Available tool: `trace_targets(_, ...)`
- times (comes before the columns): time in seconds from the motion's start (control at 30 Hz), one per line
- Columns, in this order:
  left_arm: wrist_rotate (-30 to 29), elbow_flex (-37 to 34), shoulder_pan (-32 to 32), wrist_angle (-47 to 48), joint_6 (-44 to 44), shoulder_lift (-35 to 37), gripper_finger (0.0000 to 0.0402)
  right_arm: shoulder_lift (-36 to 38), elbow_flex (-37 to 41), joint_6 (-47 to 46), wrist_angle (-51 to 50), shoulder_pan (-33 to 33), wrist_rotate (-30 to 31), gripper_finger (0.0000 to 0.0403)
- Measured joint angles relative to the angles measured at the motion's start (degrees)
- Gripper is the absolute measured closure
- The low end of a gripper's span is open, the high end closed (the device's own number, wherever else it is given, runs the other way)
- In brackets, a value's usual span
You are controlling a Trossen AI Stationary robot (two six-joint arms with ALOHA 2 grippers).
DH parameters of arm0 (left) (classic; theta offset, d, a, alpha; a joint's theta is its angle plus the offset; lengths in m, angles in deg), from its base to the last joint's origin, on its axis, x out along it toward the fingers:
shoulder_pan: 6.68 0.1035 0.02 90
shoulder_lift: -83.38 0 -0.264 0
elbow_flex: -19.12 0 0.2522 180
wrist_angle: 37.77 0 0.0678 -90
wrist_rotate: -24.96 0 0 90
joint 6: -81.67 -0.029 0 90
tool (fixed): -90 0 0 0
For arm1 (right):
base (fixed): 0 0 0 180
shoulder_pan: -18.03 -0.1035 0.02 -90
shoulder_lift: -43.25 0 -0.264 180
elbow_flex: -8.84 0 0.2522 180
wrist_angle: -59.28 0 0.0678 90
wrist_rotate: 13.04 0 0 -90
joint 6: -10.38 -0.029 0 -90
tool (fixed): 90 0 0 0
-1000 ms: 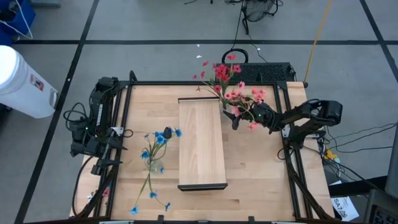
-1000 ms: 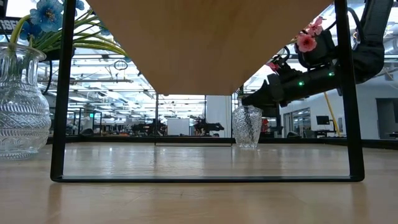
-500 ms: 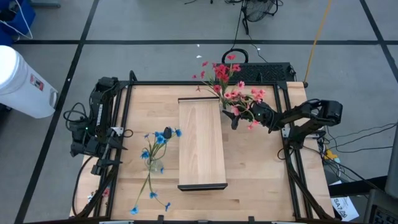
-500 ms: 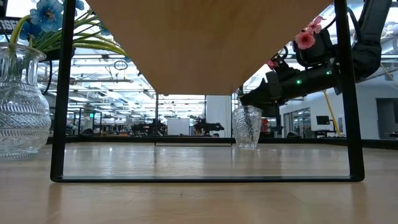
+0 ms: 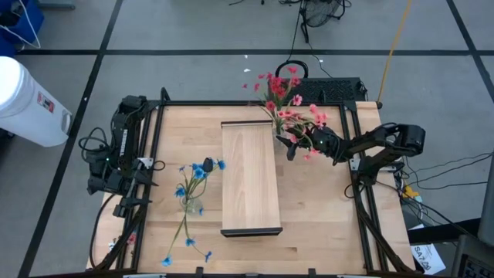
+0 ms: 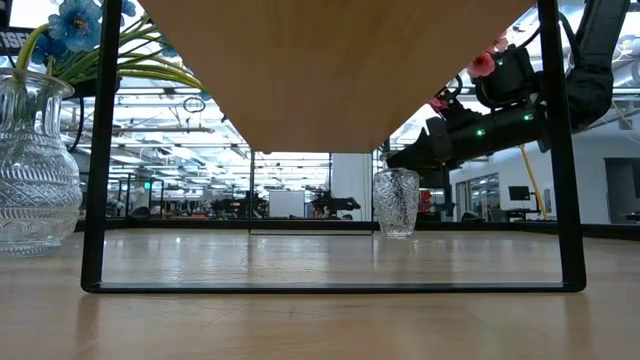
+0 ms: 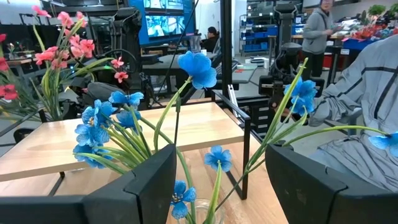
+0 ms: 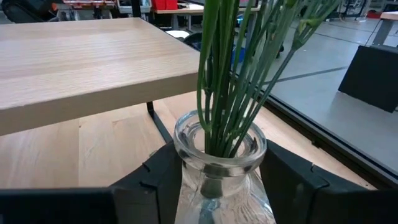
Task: Pick and place flowers into a vace then onto a shelf
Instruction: Put the right transparent vase on the shelf
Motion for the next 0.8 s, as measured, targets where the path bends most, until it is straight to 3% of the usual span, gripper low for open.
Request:
trace_targets(0.3, 0.0, 0.0, 0.0, 0.0, 0.0, -0.01, 0.0151, 0.76, 0.1, 0.2, 0.68, -0.07, 0.28, 0.0229)
trace_targets(0.57, 0.0, 0.0, 0.0, 0.0, 0.0, 0.0, 0.0151, 5.33, 0.1, 0.68, -0.78, -0.1, 0.72, 0.026)
trace_targets(0.8, 0.02, 0.0, 0.0, 0.0, 0.0, 0.0, 0.0151, 9.56, 0.52, 0.42, -7.94, -0.07, 0.45, 0.026)
